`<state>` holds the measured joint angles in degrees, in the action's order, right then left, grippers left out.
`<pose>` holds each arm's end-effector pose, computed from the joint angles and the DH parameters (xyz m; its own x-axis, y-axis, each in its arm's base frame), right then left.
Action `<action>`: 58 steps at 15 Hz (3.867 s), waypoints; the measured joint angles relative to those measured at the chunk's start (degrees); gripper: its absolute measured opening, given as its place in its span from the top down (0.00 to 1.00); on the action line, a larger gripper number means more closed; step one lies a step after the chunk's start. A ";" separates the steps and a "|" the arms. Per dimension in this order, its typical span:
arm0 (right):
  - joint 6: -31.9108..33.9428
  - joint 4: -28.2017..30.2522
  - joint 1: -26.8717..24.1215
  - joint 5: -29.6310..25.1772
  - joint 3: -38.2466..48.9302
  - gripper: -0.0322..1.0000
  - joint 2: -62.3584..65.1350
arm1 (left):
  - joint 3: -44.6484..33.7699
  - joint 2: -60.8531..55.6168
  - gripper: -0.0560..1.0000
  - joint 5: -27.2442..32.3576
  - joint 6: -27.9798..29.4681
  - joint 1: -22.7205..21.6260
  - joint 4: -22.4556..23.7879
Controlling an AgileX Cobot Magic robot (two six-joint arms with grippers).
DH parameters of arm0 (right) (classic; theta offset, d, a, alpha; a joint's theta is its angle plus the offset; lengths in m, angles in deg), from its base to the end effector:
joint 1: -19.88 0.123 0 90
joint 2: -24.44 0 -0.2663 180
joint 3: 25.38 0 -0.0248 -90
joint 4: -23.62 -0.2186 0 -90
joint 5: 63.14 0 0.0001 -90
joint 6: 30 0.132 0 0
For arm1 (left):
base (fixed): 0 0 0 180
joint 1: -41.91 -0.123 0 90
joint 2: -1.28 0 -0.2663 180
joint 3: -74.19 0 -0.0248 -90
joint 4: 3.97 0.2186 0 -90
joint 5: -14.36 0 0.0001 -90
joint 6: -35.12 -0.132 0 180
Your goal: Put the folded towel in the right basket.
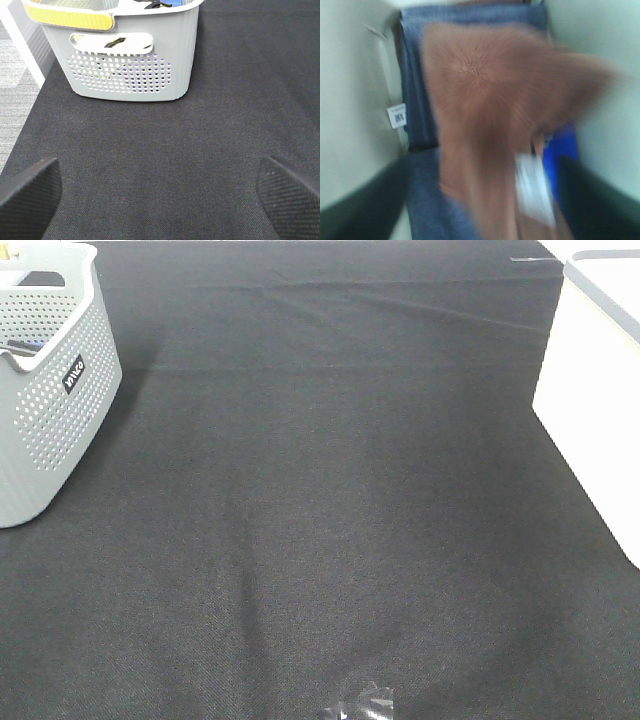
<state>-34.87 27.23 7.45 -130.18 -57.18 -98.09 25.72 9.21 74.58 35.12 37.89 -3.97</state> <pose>0.4006 -0.0961 0.2475 -0.9241 0.0919 -0.3708 0.1361 0.9862 -0.0948 0.0225 0.0016 0.2421 -0.4470 -0.0314 -0.8940 -0.0701 0.9975 0.0000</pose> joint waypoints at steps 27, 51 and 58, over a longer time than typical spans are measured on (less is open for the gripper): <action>5.39 0.29 12.20 6.47 73.91 0.03 105.88 | 0.00 0.00 0.01 0.00 0.00 0.00 0.00; 5.39 -3.95 12.20 3.09 82.22 0.03 114.42 | 0.00 0.00 0.01 0.00 0.00 0.00 0.00; 5.39 -3.95 12.20 3.09 82.22 0.03 114.42 | 0.00 0.00 0.01 0.00 0.00 0.00 0.00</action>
<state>-29.48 23.28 19.65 -127.08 25.04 16.33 25.72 9.21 74.58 35.12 37.89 -3.97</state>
